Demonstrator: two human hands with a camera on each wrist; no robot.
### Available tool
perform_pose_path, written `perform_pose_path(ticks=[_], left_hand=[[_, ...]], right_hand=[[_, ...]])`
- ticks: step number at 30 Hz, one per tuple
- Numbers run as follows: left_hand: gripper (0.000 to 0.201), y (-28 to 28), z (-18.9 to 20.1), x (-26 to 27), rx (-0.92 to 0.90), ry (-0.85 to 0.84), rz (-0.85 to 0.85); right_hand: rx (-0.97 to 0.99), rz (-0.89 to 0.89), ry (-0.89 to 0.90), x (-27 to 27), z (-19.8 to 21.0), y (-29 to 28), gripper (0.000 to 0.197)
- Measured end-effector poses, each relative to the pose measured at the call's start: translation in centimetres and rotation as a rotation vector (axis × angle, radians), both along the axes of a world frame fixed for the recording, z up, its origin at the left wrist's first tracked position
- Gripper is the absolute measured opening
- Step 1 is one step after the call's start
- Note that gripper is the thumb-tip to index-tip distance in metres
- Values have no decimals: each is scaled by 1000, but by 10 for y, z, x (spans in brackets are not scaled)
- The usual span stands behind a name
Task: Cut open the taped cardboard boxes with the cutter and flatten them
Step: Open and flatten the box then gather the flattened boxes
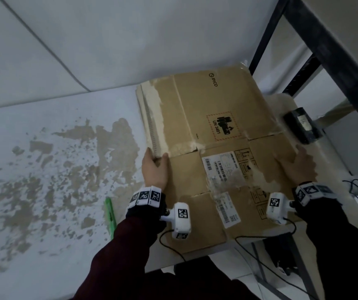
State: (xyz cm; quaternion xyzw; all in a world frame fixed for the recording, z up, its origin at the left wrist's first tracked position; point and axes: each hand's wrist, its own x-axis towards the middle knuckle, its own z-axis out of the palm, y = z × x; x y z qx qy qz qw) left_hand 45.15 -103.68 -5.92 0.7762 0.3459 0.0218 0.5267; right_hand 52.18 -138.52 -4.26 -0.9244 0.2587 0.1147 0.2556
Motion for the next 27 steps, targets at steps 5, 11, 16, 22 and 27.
perform_pose_path(ticks=[5,11,16,22,27], left_hand=[[58,27,7,-31,28,76,-244],[25,57,23,-65,65,43,-360],[32,62,9,-88,-99,132,-302],[83,24,8,-89,-286,242,-211],[107,7,15,-64,-218,338,-3]], right_hand=[[-113,154,-23,-19,18,29,64],[345,256,-127,-66,27,101,41],[213,178,-171,-71,5,98,39],[-88,37,22,-34,5,22,78],[120,58,252,-1,20,-13,85]])
